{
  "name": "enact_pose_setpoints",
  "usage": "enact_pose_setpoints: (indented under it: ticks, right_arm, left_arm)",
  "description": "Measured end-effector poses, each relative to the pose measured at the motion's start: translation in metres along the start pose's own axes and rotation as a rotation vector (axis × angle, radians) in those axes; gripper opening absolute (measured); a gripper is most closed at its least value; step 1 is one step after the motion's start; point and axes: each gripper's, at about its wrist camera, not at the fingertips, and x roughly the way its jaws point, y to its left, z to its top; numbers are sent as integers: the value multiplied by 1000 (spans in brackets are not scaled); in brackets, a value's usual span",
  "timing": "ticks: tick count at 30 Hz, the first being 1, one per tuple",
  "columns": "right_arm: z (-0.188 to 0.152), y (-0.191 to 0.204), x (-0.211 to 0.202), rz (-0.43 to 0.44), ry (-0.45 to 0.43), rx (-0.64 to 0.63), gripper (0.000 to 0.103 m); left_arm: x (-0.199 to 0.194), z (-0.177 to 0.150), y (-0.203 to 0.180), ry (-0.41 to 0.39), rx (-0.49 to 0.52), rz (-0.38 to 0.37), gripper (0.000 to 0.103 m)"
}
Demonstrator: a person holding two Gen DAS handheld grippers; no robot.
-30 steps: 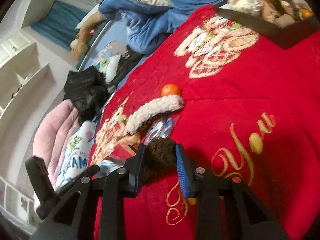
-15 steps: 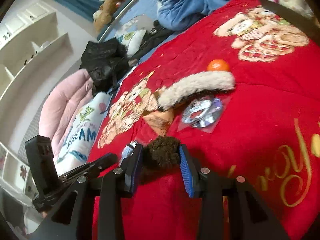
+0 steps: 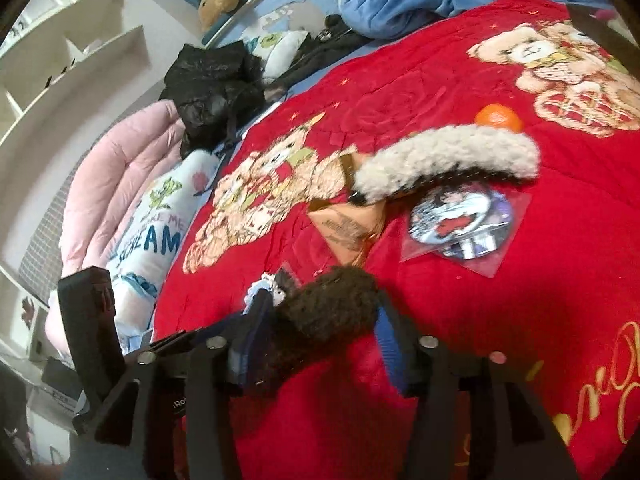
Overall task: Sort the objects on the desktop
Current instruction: 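Grasp the blue-white lace scrunchie with the left tool while the right tool grasps the brown fuzzy clip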
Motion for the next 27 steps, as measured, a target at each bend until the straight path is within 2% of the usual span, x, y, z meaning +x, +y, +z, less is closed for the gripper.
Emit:
enact_pose_setpoints:
  ticks: [2, 5, 9, 16, 18, 21, 27]
  right_arm:
    - [-1, 1, 7, -6, 15, 3, 50]
    - [-1, -2, 15, 14, 37, 39, 44]
    - [-1, 2, 12, 39, 33, 43, 40]
    - [6, -11, -22, 77, -28, 147, 32]
    - [8, -13, -34, 75, -55, 156, 31]
    - [10, -13, -53, 61, -100, 145, 30]
    - [8, -13, -79, 12, -159, 143, 29]
  left_arm:
    - [0, -1, -2, -12, 15, 13, 15]
    - [-1, -1, 3, -21, -19, 3, 12]
    - [-6, -3, 11, -23, -57, -15, 11]
    - [-37, 2, 12, -77, -26, -1, 11]
    - [-50, 6, 11, -109, -14, 17, 11]
    - [-66, 14, 11, -135, -28, 2, 11]
    - [-81, 19, -9, -147, 14, -30, 11]
